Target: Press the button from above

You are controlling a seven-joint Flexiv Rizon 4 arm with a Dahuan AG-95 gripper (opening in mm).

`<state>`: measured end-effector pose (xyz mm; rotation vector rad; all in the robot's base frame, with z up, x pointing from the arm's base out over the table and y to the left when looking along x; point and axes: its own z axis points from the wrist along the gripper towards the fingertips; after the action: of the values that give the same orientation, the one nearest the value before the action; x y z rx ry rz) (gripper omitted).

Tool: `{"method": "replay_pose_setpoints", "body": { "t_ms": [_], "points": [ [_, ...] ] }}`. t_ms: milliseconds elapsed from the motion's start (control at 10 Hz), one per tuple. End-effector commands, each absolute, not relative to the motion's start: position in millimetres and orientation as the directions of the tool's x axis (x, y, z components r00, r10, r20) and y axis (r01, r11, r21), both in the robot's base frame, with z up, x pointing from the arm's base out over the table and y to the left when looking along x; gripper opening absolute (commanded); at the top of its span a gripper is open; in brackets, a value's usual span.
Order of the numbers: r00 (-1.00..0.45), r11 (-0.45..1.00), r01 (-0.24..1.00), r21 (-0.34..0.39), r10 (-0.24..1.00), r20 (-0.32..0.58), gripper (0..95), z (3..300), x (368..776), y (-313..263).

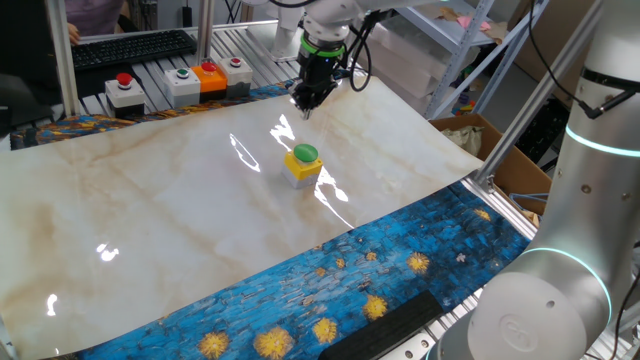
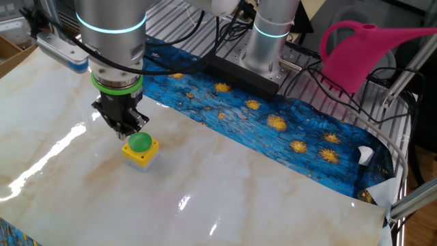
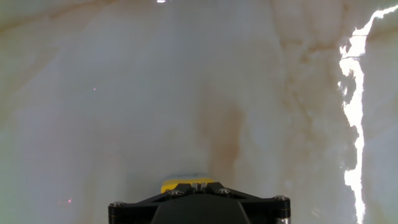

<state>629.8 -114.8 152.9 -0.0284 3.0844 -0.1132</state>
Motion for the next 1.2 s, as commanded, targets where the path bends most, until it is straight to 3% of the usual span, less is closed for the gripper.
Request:
{"method": "replay_pose_setpoints", "body": {
  "t_ms": [100,1200],
  "points": [
    [-0.998,0.997,-0.025,-0.074,-0.029,-0.049,0.0,153.0,630.4,-114.7],
    [-0.998,0.997,-0.016,-0.074,-0.020,-0.053,0.0,153.0,630.4,-114.7]
  ]
}}
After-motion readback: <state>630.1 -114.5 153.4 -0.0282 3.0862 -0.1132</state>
